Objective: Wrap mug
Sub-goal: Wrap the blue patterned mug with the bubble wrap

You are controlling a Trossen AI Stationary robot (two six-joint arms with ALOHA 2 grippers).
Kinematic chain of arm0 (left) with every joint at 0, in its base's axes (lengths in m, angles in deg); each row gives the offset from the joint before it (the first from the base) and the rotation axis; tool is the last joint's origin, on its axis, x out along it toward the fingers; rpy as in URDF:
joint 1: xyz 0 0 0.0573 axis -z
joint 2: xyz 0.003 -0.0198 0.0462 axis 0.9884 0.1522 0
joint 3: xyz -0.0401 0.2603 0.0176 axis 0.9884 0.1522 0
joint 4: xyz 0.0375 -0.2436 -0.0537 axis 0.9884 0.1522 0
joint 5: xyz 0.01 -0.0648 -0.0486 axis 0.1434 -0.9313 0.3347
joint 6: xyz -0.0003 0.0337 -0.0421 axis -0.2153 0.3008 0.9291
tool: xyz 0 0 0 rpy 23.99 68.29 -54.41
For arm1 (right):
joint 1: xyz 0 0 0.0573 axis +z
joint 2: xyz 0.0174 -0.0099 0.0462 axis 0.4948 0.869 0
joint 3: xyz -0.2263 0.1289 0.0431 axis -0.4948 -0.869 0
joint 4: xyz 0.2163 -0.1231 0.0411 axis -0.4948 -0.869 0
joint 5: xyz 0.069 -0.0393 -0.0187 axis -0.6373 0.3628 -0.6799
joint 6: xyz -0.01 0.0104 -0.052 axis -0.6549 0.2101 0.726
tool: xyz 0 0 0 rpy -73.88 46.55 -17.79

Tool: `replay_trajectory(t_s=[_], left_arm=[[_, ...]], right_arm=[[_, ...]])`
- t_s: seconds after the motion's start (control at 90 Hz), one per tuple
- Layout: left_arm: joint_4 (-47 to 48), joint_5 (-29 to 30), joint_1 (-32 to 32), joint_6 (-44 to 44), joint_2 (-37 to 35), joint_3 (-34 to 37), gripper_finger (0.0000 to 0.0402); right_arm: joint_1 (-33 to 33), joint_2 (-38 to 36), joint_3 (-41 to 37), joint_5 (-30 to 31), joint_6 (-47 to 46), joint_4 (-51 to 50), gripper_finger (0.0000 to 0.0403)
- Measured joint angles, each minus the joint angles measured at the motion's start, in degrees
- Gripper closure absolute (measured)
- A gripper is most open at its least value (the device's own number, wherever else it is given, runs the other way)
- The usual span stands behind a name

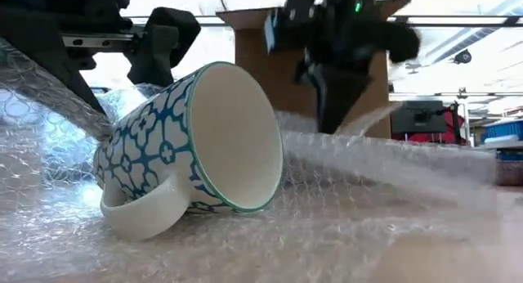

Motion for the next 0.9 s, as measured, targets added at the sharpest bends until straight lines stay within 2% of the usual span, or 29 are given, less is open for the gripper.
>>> replay_trajectory(t_s=[0.178,0.467,0.678,0.9], left_arm=[[0.02,0.0,0.0,0.0,0.0,0.0,0.0163],[0.02,0.09,0.0,0.28,-0.04,0.0,0.0172],[0.0,0.09,0.0,0.46,-0.04,0.0,0.0169],[0.0,0.1,0.0,1.12,-0.04,0.0,0.0176]], right_arm=[[3.23,-0.11,6.05,0.94,-2.04,-5.75,0.0402],[6.64,-0.13,14.73,0.97,-1.08,-5.89,0.0403],[7.94,-0.13,17.06,0.7,3.28,2.25,0.0403],[8.85,0.61,16.07,-2.7,6.04,11.51,0.0403]])
